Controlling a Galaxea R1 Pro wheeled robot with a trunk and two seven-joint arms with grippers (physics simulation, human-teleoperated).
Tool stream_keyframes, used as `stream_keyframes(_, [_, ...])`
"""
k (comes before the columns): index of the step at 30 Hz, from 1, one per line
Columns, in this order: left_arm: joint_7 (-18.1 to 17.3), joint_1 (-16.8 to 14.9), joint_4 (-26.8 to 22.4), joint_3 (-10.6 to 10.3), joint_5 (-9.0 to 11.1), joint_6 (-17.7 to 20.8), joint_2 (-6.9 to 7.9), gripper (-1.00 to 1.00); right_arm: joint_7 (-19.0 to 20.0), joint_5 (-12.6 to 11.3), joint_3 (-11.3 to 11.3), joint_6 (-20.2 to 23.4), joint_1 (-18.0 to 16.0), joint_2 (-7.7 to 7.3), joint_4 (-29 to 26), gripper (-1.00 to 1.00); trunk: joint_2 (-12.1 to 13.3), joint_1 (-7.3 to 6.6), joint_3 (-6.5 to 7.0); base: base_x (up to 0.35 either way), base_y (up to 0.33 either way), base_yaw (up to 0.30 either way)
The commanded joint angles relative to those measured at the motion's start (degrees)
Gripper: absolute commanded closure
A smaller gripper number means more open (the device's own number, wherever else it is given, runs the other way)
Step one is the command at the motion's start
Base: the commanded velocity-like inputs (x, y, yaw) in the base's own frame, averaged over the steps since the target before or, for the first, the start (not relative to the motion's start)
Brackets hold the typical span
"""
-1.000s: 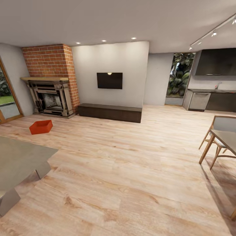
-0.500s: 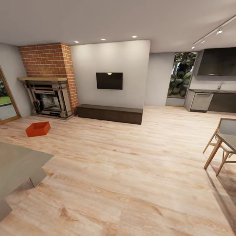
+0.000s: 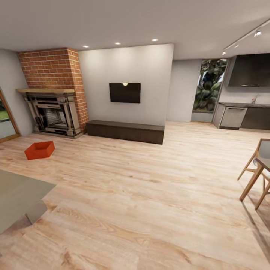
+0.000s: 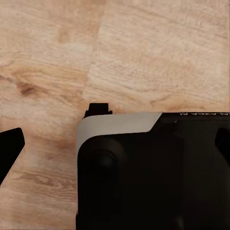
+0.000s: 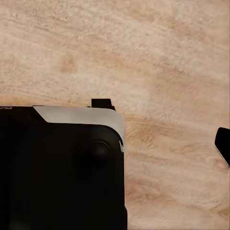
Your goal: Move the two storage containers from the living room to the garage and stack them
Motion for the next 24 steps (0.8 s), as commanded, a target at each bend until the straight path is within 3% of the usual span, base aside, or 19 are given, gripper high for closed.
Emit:
stream_keyframes(1, [-0.1,0.0,0.0,0.1,0.0,-0.1,0.0,-1.0,0.0,-0.4,0.5,-0.2,0.0,0.06,0.2,-1.0,0.0,0.04,-0.07,0.321,0.0,0.0])
stream_keyframes(24, [-0.1,0.0,0.0,0.1,0.0,-0.1,0.0,-1.0,0.0,-0.4,0.5,-0.2,0.0,0.06,0.2,-1.0,0.0,0.04,-0.07,0.321,0.0,0.0])
